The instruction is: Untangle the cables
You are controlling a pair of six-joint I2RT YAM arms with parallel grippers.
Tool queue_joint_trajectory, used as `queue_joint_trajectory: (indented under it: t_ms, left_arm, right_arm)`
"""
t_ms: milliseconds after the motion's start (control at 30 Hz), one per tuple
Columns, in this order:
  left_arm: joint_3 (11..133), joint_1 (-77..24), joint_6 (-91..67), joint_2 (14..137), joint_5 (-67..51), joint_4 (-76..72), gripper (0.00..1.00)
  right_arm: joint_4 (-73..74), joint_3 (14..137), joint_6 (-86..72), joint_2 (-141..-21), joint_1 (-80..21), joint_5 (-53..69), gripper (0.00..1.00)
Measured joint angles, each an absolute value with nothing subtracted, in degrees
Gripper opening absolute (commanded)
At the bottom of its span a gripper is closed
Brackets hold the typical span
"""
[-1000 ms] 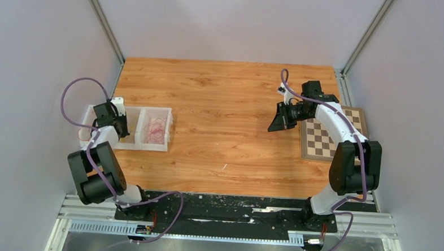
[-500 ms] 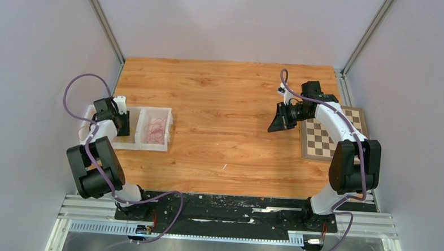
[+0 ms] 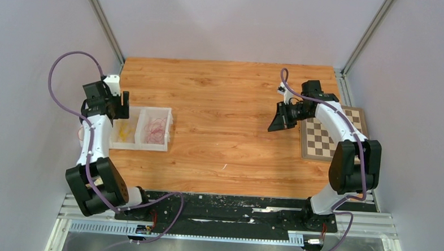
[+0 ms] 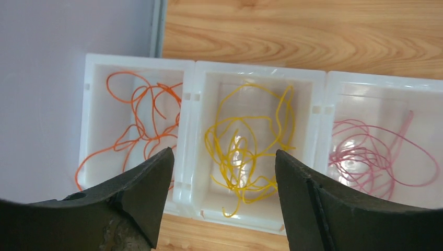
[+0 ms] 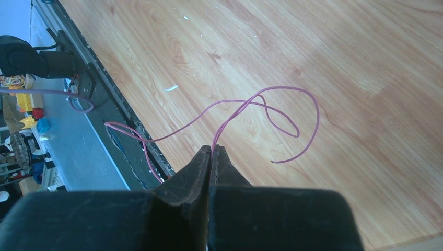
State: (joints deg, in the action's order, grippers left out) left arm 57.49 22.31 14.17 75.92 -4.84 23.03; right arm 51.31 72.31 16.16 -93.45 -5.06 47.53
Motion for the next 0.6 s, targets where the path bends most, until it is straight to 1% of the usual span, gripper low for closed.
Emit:
queue_joint_trajectory:
  t_ms: [33, 167, 200, 333, 467, 600]
  left_arm:
    - [58.3, 22.1, 14.3, 75.6, -5.3, 23.8, 0.86]
    - [61.0, 20.2, 14.4, 71.3, -11.4, 27.6, 0.92]
    - [61.4, 19.5, 14.5, 69.7, -14.1, 28.4, 0.94]
    - [63.1, 15.1, 14.0, 63.1, -30.0, 30.0, 0.96]
    - [63.3, 6.2, 10.8, 59.1, -43.7, 27.9, 0.97]
    - [61.5, -8.7, 5.7, 57.5, -50.1, 22.1, 0.97]
  right_arm:
    - [51.4, 72.5, 16.2, -93.4, -5.1, 47.6, 0.0]
    - [52.0, 74.2, 16.2, -93.4, -5.1, 49.6, 0.0]
    - [52.2, 75.0, 16.2, -93.4, -5.2, 50.6, 0.0]
    - [52.5, 77.6, 16.4, -93.4, -6.2, 54.9, 0.0]
    - [52.7, 78.8, 17.5, -92.1, -10.7, 58.7, 0.0]
    - [52.9, 79.4, 18.6, -89.7, -16.8, 60.7, 0.0]
